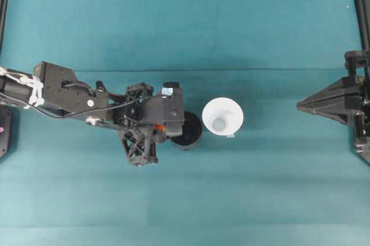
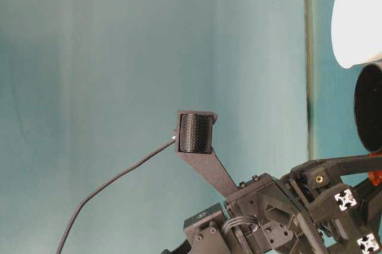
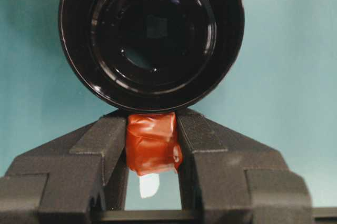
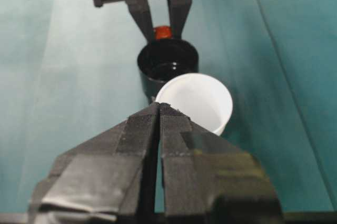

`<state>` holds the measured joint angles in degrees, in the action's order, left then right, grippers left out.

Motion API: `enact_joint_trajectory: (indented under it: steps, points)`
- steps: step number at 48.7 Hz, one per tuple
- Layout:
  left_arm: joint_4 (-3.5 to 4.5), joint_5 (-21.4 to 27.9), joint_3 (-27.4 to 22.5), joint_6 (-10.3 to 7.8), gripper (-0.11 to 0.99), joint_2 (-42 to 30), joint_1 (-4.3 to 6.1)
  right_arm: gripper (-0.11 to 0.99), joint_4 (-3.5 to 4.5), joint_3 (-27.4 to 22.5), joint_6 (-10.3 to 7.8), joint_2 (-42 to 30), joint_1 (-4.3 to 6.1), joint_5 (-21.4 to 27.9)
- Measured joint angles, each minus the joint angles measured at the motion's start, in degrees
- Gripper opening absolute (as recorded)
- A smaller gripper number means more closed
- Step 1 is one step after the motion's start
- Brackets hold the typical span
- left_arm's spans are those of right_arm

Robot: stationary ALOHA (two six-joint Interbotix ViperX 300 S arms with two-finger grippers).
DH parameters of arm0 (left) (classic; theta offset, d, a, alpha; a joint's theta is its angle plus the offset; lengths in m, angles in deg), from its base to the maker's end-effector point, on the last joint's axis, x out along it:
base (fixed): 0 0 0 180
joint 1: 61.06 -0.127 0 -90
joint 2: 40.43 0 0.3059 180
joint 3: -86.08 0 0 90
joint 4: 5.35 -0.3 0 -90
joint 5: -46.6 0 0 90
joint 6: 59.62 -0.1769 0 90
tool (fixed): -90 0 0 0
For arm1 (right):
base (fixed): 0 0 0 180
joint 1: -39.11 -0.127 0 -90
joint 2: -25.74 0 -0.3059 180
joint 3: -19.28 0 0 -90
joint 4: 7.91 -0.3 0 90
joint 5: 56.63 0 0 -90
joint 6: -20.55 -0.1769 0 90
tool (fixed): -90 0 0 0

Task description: Put the paper cup into the moved red handle cup holder.

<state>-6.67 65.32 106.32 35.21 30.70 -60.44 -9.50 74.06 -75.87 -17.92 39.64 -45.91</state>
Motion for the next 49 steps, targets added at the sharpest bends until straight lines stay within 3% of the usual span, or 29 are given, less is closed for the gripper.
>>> enact_joint_trajectory:
  steps: [9,17,20,41,49]
  points:
    - [0.0,0.0,0.0,0.18,0.32,0.0,0.0,-0.09,0.0,-0.09,0.0,0.0,0.0,0.0]
    - [0.0,-0.09,0.0,0.18,0.79,0.0,-0.18,-0.09,0.09,0.0,0.0,0.0,-0.09,0.0]
    - [0.0,-0.35,0.0,0.09,0.88,0.0,-0.18,-0.09,0.0,-0.09,0.0,0.0,-0.09,0.0]
    - [0.0,0.62,0.18,-0.18,0.88,0.53,-0.09,-0.09,0.0,0.0,0.0,0.0,0.0,0.0]
    - [0.0,4.31,0.35,-2.11,0.88,4.48,0.62,-0.09,0.09,0.0,0.0,0.0,-0.09,0.0]
